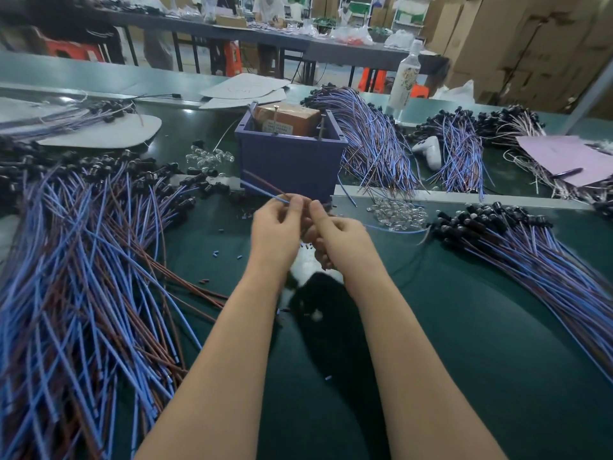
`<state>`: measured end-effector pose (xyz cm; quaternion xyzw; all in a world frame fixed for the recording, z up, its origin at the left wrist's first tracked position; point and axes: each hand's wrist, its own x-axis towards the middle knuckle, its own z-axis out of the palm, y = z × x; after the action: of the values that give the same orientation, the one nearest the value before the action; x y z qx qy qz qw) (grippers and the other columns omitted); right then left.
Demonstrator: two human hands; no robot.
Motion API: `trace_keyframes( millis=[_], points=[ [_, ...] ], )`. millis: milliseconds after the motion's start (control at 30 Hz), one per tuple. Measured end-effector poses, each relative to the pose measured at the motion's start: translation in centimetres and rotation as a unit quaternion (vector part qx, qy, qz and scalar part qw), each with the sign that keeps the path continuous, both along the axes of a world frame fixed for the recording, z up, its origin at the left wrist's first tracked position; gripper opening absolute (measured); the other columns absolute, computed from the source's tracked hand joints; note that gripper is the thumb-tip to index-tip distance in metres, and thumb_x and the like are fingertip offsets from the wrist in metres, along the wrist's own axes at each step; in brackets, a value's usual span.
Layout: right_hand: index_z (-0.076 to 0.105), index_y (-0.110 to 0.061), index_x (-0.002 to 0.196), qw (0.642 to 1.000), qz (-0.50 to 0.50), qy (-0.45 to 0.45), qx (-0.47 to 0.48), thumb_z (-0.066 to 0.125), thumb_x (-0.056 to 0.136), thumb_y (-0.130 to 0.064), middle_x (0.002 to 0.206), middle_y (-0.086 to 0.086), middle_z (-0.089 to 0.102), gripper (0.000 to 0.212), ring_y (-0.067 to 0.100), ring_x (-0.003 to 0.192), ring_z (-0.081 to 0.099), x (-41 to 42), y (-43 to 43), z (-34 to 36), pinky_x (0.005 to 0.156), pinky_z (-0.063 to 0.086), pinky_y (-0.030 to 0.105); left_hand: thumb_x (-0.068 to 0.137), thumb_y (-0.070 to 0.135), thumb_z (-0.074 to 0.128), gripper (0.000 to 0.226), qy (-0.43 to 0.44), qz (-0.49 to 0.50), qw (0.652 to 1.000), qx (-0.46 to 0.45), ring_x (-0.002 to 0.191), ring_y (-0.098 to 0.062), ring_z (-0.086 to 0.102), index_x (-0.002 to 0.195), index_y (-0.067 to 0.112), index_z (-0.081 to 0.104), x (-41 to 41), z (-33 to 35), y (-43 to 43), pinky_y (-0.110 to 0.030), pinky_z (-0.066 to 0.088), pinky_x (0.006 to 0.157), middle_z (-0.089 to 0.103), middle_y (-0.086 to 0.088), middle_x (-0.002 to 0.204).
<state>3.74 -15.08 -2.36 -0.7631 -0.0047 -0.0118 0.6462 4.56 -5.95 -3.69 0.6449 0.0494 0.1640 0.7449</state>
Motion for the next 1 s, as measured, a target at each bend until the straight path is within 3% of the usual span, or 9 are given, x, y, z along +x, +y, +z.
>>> trace_keyframes(
  millis=[167,267,333,433,567,700,800,867,1000],
  points=[
    [0.066,-0.011,0.080,0.919,-0.133,-0.315,-0.197,0.052,0.095,-0.028,0.074,0.001,0.064,0.027,0.013,0.072,0.054,-1.1,0.0,0.8,0.068,0.042,0.025,0.098,0.018,0.050,0.025,0.034,0.100,0.994,-0.028,0.061,-0.003,0.055,0.077,0.023,0.064,0.7,-0.6,1.9,-0.021,0.046,0.069,0.061,0.006,0.068],
    [0.066,-0.019,0.111,0.893,-0.093,-0.247,-0.364,0.047,0.097,-0.031,0.112,-0.001,0.064,0.026,0.018,0.108,0.048,-0.5,0.0,-0.1,0.095,0.034,0.030,0.097,0.014,0.051,0.023,0.022,0.106,0.994,-0.008,0.060,0.000,0.056,0.078,0.021,0.062,0.8,-0.8,1.6,-0.020,0.047,0.069,0.062,0.006,0.070],
    [0.066,-0.020,0.109,0.881,-0.051,-0.189,-0.431,0.042,0.099,-0.032,0.107,-0.001,0.066,0.028,0.020,0.104,0.053,-0.1,-0.2,-0.9,0.092,0.035,0.034,0.097,0.013,0.050,0.023,0.019,0.113,0.993,0.013,0.058,0.003,0.055,0.079,0.021,0.061,0.8,-0.8,1.5,-0.019,0.047,0.069,0.061,0.007,0.071],
    [0.069,-0.010,0.102,0.919,-0.033,-0.254,-0.300,0.051,0.096,-0.019,0.094,0.005,0.067,0.020,0.023,0.087,0.059,-0.5,0.1,-0.5,0.082,0.045,0.035,0.098,0.015,0.046,0.025,0.022,0.123,0.992,0.035,0.068,-0.006,0.056,0.079,0.024,0.059,0.8,-0.8,1.6,-0.026,0.048,0.076,0.060,0.006,0.074],
    [0.067,-0.009,0.111,0.860,-0.175,-0.382,-0.290,0.052,0.092,-0.012,0.115,0.008,0.063,0.025,0.028,0.114,0.051,-0.7,0.5,0.0,0.101,0.039,0.036,0.100,0.016,0.042,0.018,-0.012,0.136,0.986,0.099,0.076,-0.014,0.056,0.089,0.016,0.057,0.6,-0.6,1.5,-0.033,0.048,0.080,0.058,0.006,0.077],
    [0.055,-0.019,0.130,0.862,-0.091,-0.214,-0.451,0.035,0.101,-0.031,0.134,-0.001,0.055,0.037,0.021,0.139,0.029,0.3,-0.1,-1.0,0.116,0.008,0.038,0.101,0.015,0.040,0.021,-0.060,0.087,0.988,0.108,0.069,-0.007,0.054,0.084,0.022,0.052,0.5,-0.3,0.9,-0.027,0.047,0.074,0.056,0.006,0.074],
    [0.064,-0.012,0.106,0.891,-0.057,-0.203,-0.401,0.039,0.101,-0.026,0.107,0.009,0.064,0.030,0.030,0.104,0.051,0.9,-0.2,-2.0,0.091,0.034,0.037,0.099,0.015,0.047,0.012,-0.048,0.041,0.997,0.049,0.070,-0.009,0.056,0.089,0.021,0.051,0.4,-0.5,0.5,-0.026,0.049,0.073,0.059,0.002,0.077],
    [0.065,-0.006,0.099,0.919,-0.079,-0.212,-0.324,0.045,0.098,-0.018,0.099,0.014,0.063,0.024,0.030,0.094,0.053,1.0,0.0,-2.3,0.080,0.033,0.031,0.095,0.013,0.054,0.006,-0.016,-0.002,1.000,0.008,0.078,-0.016,0.062,0.094,0.018,0.051,0.3,-0.7,0.0,-0.032,0.052,0.081,0.064,-0.005,0.084],
    [0.066,-0.002,0.103,0.957,-0.121,-0.175,-0.196,0.047,0.095,-0.007,0.099,0.015,0.068,0.021,0.029,0.094,0.060,1.3,0.1,-2.8,0.082,0.040,0.027,0.093,0.006,0.054,0.007,0.027,-0.029,0.987,0.156,0.095,-0.027,0.064,0.097,0.010,0.058,0.4,-1.4,-0.6,-0.036,0.049,0.092,0.067,-0.014,0.099]
  ],
)
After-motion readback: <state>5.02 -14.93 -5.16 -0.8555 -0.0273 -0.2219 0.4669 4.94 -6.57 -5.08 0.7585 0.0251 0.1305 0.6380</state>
